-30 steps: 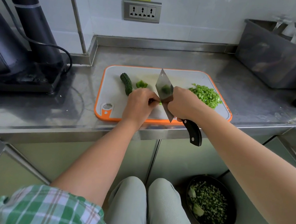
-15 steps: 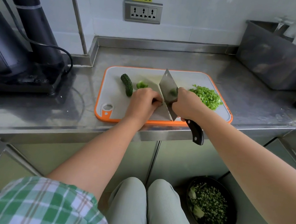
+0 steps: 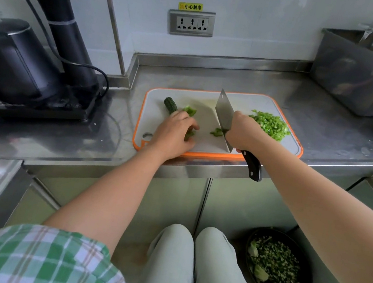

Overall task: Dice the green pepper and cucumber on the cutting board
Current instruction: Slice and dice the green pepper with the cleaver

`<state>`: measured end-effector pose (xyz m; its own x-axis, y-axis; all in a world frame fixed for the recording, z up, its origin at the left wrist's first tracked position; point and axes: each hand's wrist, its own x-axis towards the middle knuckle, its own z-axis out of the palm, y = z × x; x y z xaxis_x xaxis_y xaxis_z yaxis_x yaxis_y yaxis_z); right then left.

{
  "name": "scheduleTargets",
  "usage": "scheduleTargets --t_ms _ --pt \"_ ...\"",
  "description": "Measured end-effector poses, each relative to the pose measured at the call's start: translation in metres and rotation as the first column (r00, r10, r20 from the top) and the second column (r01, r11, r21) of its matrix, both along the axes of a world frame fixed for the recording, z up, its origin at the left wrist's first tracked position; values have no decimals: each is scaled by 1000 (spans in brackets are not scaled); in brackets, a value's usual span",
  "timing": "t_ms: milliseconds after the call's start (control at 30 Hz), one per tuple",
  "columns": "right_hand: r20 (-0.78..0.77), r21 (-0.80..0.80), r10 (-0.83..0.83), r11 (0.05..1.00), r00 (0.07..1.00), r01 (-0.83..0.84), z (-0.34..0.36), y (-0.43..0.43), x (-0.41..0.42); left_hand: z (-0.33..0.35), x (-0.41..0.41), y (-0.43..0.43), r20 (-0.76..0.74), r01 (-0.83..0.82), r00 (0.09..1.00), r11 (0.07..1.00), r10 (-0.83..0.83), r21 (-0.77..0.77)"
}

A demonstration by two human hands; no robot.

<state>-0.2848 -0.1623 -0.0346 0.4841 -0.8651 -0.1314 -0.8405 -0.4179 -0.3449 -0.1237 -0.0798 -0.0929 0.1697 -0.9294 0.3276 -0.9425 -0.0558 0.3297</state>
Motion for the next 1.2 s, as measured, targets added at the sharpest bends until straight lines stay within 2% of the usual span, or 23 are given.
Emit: scheduleTargets --t_ms 367,533,700,900,1000,1200 --pt "47 27 -20 999 999 19 -1 0 -5 -2 -12 -7 -53 -128 991 989 125 -70" --pt "42 15 -22 1000 999 22 -4 -3 -4 0 -21 -22 -24 -259 966 960 258 -110" --pt "85 48 -30 998 996 26 -5 -7 -7 -6 -40 -28 6 -100 995 986 102 -135" --pt "111 87 -38 996 993 29 -3 -7 -13 -12 -40 -39 -40 -59 998 992 55 -112" --pt "118 95 -31 995 992 20 -4 -9 -15 -14 -38 -41 -89 -62 995 987 49 -147" --pt "157 38 -24 999 987 18 5 -5 -20 -16 -40 -38 -132 -101 988 978 77 -185"
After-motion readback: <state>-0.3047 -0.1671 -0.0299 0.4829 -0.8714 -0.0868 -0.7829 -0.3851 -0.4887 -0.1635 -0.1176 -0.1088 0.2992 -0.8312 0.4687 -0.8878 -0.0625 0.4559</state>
